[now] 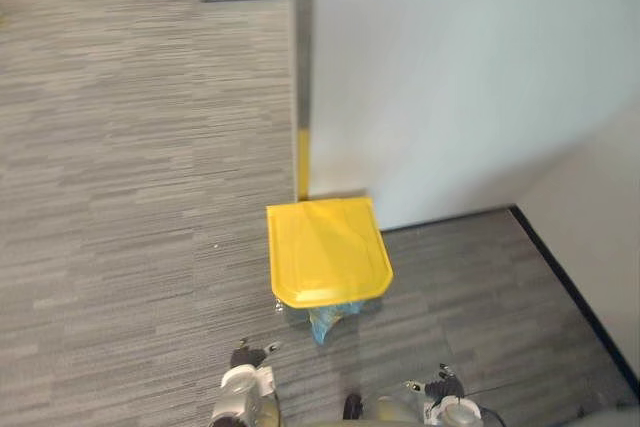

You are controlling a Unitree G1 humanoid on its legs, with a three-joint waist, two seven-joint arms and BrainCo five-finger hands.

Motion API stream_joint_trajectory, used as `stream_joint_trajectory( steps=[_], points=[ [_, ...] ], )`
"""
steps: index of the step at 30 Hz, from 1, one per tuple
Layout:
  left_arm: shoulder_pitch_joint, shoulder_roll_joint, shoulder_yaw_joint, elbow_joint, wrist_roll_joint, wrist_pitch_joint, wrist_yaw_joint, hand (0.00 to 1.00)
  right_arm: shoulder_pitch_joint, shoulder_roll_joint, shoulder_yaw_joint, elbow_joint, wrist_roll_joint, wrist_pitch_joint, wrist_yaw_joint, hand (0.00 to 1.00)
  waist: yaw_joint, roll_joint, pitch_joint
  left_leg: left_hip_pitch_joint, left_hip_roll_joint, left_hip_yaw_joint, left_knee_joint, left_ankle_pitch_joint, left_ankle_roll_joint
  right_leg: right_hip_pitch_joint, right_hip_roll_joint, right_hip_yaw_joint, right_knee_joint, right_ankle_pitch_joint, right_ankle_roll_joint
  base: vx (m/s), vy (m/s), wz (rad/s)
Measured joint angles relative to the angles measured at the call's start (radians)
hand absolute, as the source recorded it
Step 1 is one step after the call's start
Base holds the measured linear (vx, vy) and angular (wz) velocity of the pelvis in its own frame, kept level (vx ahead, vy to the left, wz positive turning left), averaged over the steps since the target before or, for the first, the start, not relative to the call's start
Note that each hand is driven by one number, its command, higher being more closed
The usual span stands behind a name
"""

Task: Gather rubbish on tea table into small bin, then transfer packed bag to large trash can.

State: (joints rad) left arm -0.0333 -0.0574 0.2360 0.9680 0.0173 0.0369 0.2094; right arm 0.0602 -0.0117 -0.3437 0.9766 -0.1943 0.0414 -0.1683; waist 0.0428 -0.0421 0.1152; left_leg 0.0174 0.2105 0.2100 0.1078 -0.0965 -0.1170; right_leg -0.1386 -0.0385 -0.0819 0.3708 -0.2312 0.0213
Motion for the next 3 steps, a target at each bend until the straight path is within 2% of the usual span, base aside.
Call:
stream_joint_trajectory(
  steps=[3],
  points=[
    [0.032,0.013,0.004,0.014,-0.003,-0.002,0.001,0.00,0.000,-0.026,-0.019,0.035,0.023,0.007,0.000,0.00,0.000,0.021,-0.025,0.001,-0.011,-0.012,-0.044,0.026,0.003,0.009,0.005,0.004,-0.065,0.033,0.011,-0.05,0.040,0.00]
  ],
)
